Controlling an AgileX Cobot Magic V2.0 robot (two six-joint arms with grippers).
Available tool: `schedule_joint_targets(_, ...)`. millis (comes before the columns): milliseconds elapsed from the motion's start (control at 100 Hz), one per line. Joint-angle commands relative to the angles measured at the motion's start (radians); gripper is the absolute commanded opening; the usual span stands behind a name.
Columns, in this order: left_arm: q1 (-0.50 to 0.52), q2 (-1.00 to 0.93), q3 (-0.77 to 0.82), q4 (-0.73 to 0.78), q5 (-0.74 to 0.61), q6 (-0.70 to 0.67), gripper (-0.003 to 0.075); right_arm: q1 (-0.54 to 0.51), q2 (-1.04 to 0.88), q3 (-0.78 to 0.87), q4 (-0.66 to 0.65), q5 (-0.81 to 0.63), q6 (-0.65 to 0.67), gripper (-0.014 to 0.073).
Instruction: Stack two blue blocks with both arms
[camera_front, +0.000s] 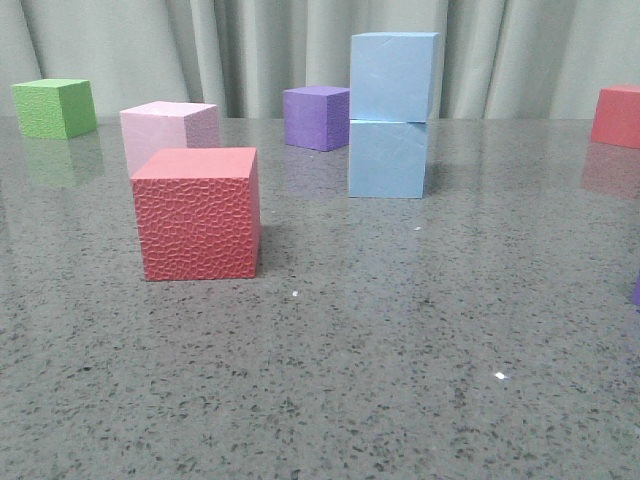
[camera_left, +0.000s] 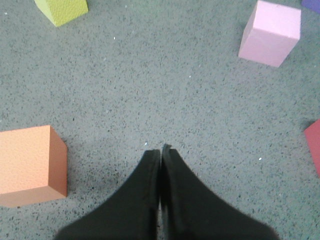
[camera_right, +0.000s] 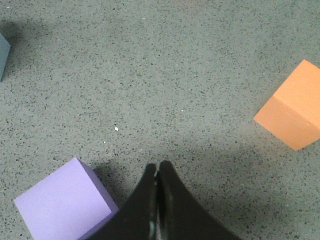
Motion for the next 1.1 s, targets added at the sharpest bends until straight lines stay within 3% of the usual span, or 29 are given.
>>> schedule_joint_targets(0, 0.002, -0.028, -0.017, 0.003, -0.118, -0.007, -0.0019, -0.005, -0.008, -0.025, -0.007, -0.061, -0.006, -0.0122)
schedule_joint_targets(320, 0.029, -0.173, 0.157, 0.01, -0.412, 0.014, -0.0019, -0.005, -0.008, -0.025, -0.007, -0.061, -0.006, -0.0122)
schedule_joint_targets(660, 0.134, -0.35, 0.409, -0.086, -0.7, 0.187, -0.0019, -0.005, -0.008, -0.025, -0.007, -0.061, -0.006, -0.0122)
schedule_joint_targets(1090, 0.134, -0.585, 0.683, -0.101, -0.839, 0.202, -0.0019, -0.005, -0.008, -0.025, -0.007, -0.061, -0.006, -0.0122)
